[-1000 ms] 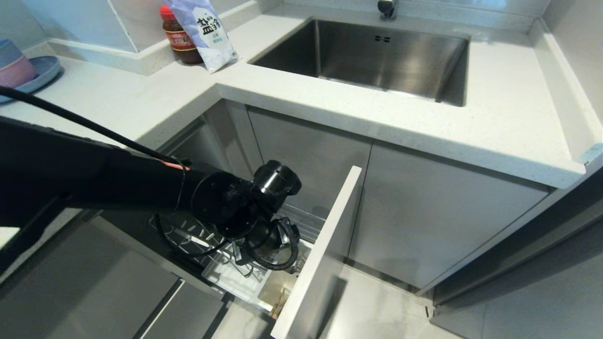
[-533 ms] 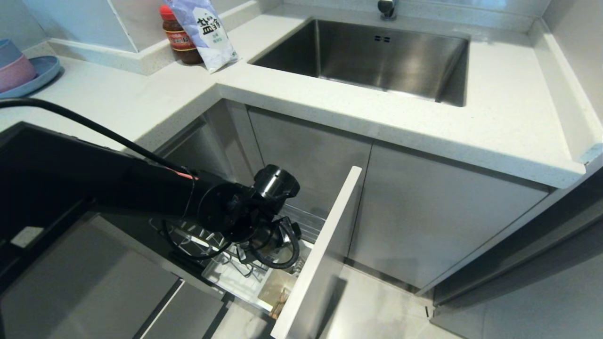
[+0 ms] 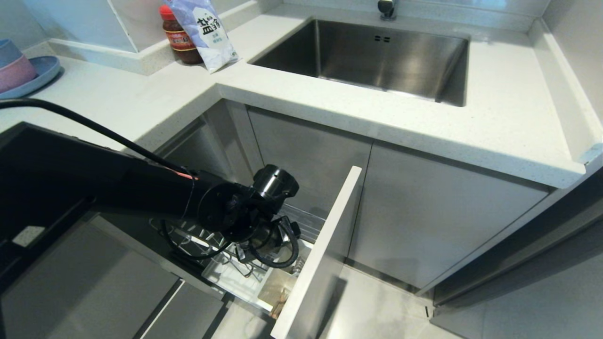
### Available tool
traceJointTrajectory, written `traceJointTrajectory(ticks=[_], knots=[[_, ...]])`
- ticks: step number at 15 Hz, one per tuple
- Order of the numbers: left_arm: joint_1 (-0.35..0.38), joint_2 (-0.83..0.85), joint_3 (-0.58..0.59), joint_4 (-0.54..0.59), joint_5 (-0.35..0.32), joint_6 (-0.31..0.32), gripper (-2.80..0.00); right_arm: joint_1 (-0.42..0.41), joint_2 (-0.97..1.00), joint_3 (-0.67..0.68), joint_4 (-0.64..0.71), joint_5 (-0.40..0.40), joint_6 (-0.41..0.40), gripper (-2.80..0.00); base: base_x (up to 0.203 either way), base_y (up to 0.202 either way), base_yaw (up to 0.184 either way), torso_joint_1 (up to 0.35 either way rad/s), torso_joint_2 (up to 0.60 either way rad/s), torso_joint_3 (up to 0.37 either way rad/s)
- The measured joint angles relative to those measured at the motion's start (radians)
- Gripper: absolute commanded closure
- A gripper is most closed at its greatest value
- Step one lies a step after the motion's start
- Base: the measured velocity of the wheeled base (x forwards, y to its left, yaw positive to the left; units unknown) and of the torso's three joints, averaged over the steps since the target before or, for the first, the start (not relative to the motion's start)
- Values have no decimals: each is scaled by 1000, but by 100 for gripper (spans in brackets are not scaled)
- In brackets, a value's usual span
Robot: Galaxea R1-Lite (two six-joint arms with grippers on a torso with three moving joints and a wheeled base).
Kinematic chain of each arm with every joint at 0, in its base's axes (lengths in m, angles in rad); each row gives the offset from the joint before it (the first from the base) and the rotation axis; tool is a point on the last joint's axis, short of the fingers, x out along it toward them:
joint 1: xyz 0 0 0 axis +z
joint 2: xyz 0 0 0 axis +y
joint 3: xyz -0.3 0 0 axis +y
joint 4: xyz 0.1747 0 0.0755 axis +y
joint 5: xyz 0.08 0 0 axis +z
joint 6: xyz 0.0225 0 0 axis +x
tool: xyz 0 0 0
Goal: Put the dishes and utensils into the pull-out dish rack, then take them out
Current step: Take the fork out of the cupboard
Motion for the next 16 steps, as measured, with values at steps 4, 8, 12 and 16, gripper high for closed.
traceJointTrajectory(ticks=[4, 8, 12, 16], knots=[[0, 0, 0, 0, 1, 2, 0, 0, 0, 0, 0, 0, 0, 0, 0, 0, 0, 0, 0, 0], [-1, 0, 0, 1, 1, 2, 0, 0, 0, 0, 0, 0, 0, 0, 0, 0, 0, 0, 0, 0], [-5, -4, 0, 3, 5, 2, 0, 0, 0, 0, 0, 0, 0, 0, 0, 0, 0, 0, 0, 0], [-11, -11, 0, 6, 27, 1, 0, 0, 0, 0, 0, 0, 0, 0, 0, 0, 0, 0, 0, 0]])
